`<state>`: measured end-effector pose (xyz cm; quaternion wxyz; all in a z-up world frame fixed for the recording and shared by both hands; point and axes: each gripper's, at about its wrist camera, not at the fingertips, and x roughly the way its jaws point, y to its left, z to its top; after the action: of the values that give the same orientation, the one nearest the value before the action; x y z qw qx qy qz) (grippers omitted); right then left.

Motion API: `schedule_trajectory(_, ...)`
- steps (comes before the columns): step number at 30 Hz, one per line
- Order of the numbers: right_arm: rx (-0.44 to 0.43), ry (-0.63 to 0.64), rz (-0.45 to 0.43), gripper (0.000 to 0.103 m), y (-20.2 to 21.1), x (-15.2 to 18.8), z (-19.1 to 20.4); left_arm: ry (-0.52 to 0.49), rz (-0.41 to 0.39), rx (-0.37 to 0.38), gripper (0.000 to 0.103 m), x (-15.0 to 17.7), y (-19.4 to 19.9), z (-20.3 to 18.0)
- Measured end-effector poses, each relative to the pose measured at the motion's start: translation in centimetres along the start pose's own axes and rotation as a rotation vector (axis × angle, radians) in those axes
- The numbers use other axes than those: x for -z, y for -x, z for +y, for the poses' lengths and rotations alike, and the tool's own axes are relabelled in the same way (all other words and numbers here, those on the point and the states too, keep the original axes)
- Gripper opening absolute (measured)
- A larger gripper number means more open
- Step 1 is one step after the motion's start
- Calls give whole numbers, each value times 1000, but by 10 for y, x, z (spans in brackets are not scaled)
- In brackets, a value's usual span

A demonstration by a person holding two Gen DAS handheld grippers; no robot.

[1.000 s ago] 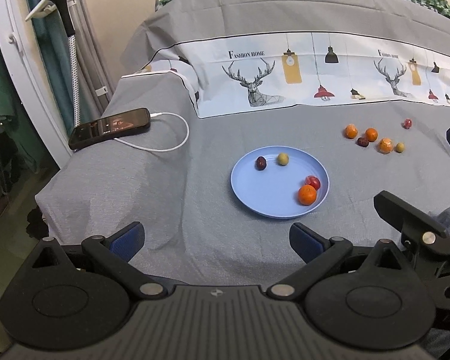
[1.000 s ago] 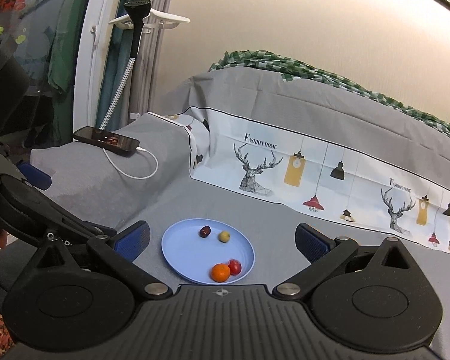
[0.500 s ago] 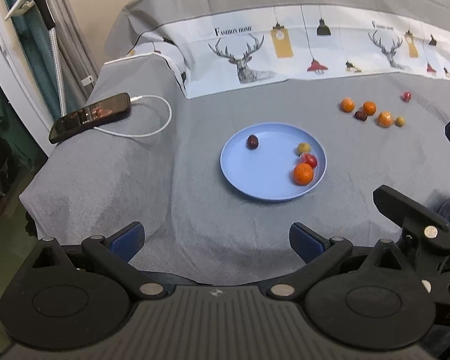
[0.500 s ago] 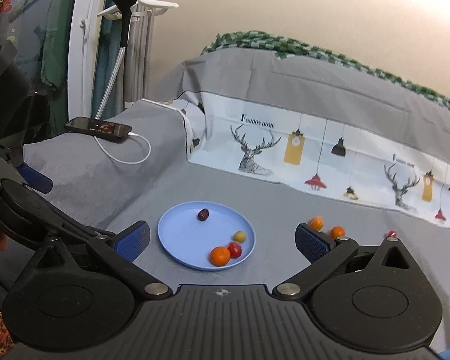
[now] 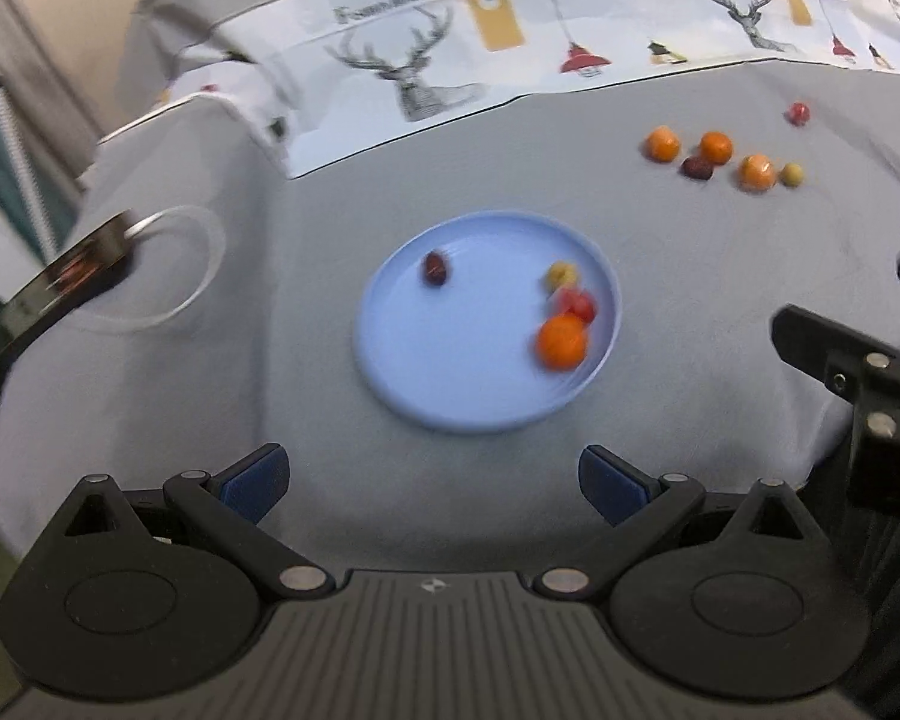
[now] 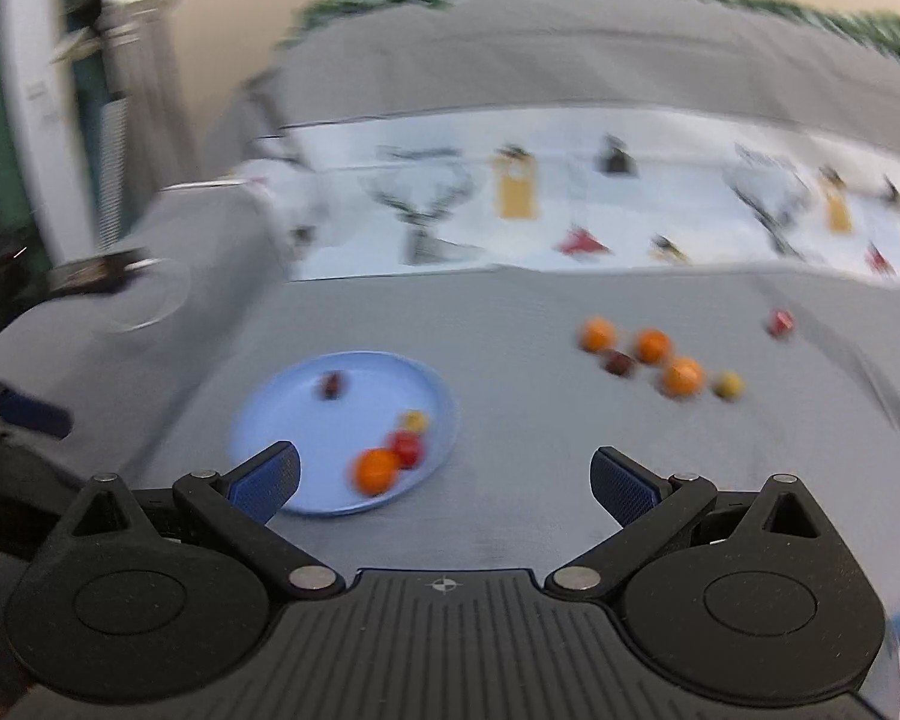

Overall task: Organize fruits
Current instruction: 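Grasp a wrapped mandarin with the left tool while the right tool grasps another wrapped mandarin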

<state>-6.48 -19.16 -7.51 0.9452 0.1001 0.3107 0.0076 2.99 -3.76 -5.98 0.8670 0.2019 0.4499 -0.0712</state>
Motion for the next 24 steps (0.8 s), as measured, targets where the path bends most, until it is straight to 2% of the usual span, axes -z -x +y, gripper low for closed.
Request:
schedule_trajectory(5, 183, -142, 32, 102, -50, -6, -57, 19, -20, 75, 103, -68, -37, -27)
schedule_trajectory(10, 305, -155, 46, 102, -118, -11, -100, 11, -12, 130, 103, -139, -89, -62)
schedule_trajectory(13, 331, -179, 62, 102, -160, -16, -121, -7, -8, 153, 103, -172, -123, -81)
schedule_trajectory(19, 330, -210, 106, 101, -228, -27, -145, -38, 11, 190, 103, -224, -191, -117)
schedule_trajectory(22, 369, -220, 140, 102, -258, -25, -150, -64, 40, 206, 103, -243, -222, -137)
schedule_trajectory(24, 411, -168, 120, 102, -271, -23, -146, -88, 52, 234, 103, -254, -239, -149)
